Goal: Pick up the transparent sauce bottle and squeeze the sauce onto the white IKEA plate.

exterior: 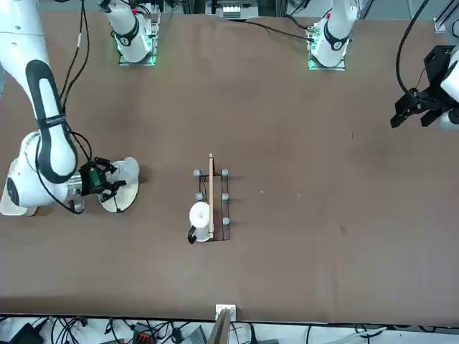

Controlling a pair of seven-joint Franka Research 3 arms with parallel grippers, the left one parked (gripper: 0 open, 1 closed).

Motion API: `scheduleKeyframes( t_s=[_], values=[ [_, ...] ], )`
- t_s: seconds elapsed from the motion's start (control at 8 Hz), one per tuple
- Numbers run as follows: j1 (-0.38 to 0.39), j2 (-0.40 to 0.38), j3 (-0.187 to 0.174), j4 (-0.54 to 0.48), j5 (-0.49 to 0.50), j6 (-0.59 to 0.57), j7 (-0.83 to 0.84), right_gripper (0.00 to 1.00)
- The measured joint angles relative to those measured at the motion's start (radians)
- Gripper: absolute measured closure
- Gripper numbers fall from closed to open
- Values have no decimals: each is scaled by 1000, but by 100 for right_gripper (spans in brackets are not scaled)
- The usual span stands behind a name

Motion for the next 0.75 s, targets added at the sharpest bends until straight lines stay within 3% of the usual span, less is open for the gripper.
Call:
scheduleKeyframes(
  t_s=[0.75],
  values=[
    [-9,-32,8,-24,38,-37,-17,59]
  ],
)
